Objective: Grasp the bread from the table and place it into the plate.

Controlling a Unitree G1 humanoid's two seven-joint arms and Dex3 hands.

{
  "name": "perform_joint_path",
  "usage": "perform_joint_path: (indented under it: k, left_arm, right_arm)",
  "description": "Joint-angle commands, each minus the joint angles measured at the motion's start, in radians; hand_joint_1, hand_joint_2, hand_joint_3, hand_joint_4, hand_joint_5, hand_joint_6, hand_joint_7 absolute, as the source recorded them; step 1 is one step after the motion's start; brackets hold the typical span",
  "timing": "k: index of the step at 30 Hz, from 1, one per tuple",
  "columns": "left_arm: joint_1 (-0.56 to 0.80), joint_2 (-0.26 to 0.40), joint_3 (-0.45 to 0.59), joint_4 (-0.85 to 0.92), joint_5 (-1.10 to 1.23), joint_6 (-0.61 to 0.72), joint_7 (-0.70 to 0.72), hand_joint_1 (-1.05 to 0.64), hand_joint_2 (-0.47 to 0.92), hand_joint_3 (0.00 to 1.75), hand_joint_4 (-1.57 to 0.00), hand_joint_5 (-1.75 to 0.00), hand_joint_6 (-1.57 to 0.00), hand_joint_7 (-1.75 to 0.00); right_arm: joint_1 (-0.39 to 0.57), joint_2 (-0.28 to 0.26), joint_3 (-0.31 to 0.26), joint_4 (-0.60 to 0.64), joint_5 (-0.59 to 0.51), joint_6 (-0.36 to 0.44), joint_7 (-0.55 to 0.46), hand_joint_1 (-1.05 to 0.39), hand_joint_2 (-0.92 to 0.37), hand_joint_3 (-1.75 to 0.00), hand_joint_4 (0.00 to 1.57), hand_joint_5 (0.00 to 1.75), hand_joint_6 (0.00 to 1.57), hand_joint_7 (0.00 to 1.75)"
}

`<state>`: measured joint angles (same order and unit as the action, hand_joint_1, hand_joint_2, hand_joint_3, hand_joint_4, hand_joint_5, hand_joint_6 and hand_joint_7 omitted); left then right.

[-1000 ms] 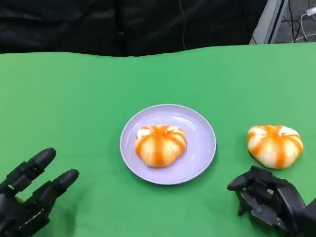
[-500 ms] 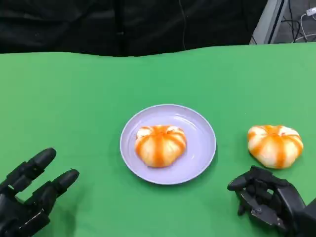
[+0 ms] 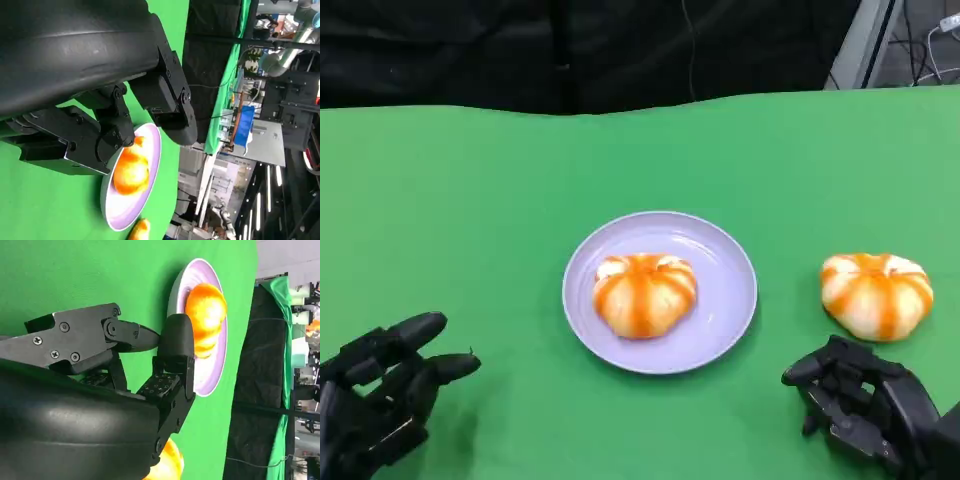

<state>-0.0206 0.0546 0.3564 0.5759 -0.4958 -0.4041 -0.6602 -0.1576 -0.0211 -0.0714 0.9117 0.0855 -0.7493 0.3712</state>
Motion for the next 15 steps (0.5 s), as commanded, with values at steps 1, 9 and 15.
perform_joint_path:
  k: [1,9,15]
  left_arm:
    - [-0.003,0.010,0.009,0.010,0.007,-0.015,0.015,0.14,0.76,0.89,-0.84,-0.98,-1.12,-0.07]
    - [-0.017,0.012,0.011,0.041,0.037,-0.059,0.042,0.11,0.74,0.93,-0.85,-1.33,-1.09,-0.55]
    - [-0.031,0.014,0.011,0.077,0.053,-0.101,0.056,0.09,0.71,0.98,-0.84,-1.74,-0.81,-1.48]
  right_arm:
    - [0.003,-0.020,-0.009,0.007,0.009,0.016,0.000,-0.28,-0.92,-0.45,0.65,1.75,0.74,1.10]
    - [0.004,-0.022,-0.009,0.005,0.008,0.014,0.002,-0.27,-0.92,-0.45,0.65,1.75,0.74,1.10]
    - [0.005,-0.024,-0.009,0.004,0.009,0.014,0.004,-0.27,-0.92,-0.46,0.64,1.75,0.73,1.10]
